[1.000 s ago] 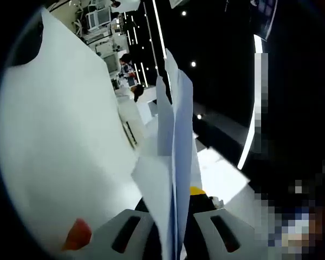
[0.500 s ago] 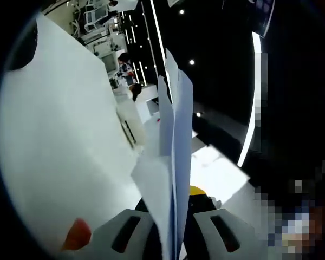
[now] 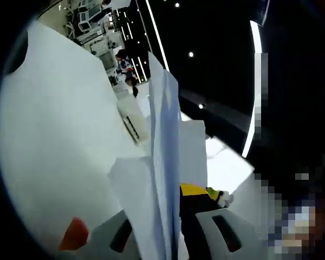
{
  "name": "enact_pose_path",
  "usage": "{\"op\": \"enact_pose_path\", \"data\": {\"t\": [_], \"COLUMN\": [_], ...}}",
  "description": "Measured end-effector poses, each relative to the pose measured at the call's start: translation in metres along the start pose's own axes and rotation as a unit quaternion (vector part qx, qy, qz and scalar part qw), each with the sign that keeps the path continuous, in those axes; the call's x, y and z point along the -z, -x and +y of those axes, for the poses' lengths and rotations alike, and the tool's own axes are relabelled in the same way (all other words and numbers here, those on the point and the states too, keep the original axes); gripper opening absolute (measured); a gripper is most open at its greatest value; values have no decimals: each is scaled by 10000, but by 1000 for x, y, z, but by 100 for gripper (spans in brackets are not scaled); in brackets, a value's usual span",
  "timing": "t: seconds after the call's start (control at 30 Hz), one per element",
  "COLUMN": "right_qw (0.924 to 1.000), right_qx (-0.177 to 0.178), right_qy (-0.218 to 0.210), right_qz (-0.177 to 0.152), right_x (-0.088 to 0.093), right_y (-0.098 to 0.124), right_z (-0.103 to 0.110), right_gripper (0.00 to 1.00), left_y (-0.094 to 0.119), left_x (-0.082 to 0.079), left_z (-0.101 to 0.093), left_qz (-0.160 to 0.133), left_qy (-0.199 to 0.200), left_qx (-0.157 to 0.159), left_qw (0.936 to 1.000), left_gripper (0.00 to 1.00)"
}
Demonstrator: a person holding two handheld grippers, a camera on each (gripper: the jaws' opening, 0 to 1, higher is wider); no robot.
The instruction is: Organize the stack of printing papers by aligning and flattening the scattered papers on the table
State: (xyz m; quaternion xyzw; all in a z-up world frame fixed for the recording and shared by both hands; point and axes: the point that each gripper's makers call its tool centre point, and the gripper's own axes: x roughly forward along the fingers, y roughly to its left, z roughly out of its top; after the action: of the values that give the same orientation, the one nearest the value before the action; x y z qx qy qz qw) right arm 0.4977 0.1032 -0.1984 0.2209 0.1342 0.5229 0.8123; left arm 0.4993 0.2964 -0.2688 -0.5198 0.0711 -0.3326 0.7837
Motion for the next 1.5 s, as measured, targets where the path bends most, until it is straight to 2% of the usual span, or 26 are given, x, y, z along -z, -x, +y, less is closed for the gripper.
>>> {"op": "enact_pose_path", "data": {"t": [0.13,0.37,0.63,0.8,0.97,1.27,1.4,1.5], "right_qw": [10000,10000,9993,9988,9981,9980,9983,9972], "right_qx": [-59,-9,304,373,400,-240,-286,-433], "right_qy": [27,60,-185,-319,-453,-586,-496,-581], "right_qz": [-18,-40,-96,-67,-77,14,82,158], "right_x": [0,0,-6,1,-1,12,20,28], "right_y": [0,3,9,11,11,-6,-11,-14], "right_z": [7,7,-31,-39,-46,-4,8,19], "right_gripper": [0,0,0,0,0,0,0,0], "left_y": [-1,-1,0,1,2,-2,-2,-2], "left_x": [-1,-6,-8,-11,-9,-9,-13,-14], "left_z": [4,6,5,6,5,4,7,7], "left_qz": [-87,-199,-228,-244,-270,-256,-277,-284], "left_qy": [113,296,358,455,461,458,463,467], "left_qx": [-125,-65,-26,54,72,93,83,88], "left_qw": [9998,9993,9991,9987,9985,9986,9985,9985], "left_gripper": [20,19,19,19,18,19,19,19]}}
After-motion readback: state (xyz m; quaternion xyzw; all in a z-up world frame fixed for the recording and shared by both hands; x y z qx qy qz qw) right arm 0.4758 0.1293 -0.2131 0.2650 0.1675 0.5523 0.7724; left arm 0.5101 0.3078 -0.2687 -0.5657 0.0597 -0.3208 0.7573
